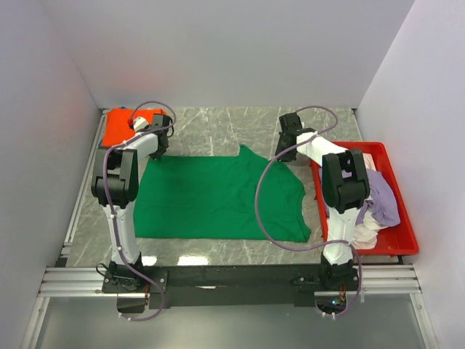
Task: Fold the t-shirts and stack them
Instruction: Fold the tshirt
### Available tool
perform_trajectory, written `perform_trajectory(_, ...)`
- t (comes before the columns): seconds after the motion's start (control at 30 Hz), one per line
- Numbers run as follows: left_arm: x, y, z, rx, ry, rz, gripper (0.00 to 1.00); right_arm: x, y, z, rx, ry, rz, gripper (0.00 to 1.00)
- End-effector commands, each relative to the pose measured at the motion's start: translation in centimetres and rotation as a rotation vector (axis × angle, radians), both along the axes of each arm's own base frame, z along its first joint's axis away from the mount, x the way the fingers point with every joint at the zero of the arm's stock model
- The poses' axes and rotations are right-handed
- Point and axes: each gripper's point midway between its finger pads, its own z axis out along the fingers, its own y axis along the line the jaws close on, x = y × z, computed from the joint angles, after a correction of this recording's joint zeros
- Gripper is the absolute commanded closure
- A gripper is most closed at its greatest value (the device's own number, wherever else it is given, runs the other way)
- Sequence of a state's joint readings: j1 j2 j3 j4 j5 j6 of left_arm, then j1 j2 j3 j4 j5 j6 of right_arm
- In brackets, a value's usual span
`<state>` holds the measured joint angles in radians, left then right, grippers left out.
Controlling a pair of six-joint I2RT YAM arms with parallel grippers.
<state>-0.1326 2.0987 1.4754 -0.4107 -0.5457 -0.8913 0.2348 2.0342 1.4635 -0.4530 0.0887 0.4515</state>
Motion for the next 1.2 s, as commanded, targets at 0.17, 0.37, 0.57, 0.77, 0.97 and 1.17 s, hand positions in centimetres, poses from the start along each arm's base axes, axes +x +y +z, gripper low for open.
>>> perform_trajectory(0.17, -1.3, -0.5, 0.1, -0.012, 0.04, -0.031, 0.99, 0.3, -0.7, 0.9, -0.01, -0.024, -0.022, 0.97)
perform_trajectory(0.37, -1.3, -0.4, 0.3, -0.011, 0.036, -0.033, 0.99, 0.3, -0.6, 1.7, 0.008, -0.042, -0.006, 0.75)
perform_trajectory(0.57, -1.2, -0.6, 0.1, -0.018, 0.036, -0.036, 0.99, 0.0, -0.8, 1.3, -0.015, -0.028, 0.0, 0.59)
perform_trajectory(0.77, -1.2, -0.7, 0.0, -0.024, 0.04, -0.036, 0.99, -0.2, -0.2, -0.5, -0.012, 0.024, 0.031, 0.57)
perform_trajectory(0.97, -1.3, -0.7, -0.1, -0.022, 0.043, -0.037, 0.99, -0.5, 0.2, -0.7, -0.02, 0.037, 0.041, 0.59)
perform_trajectory(1.17, -1.3, -0.6, 0.1, -0.022, 0.042, -0.035, 0.99, -0.7, 0.4, -0.7, -0.015, 0.049, 0.054, 0.77)
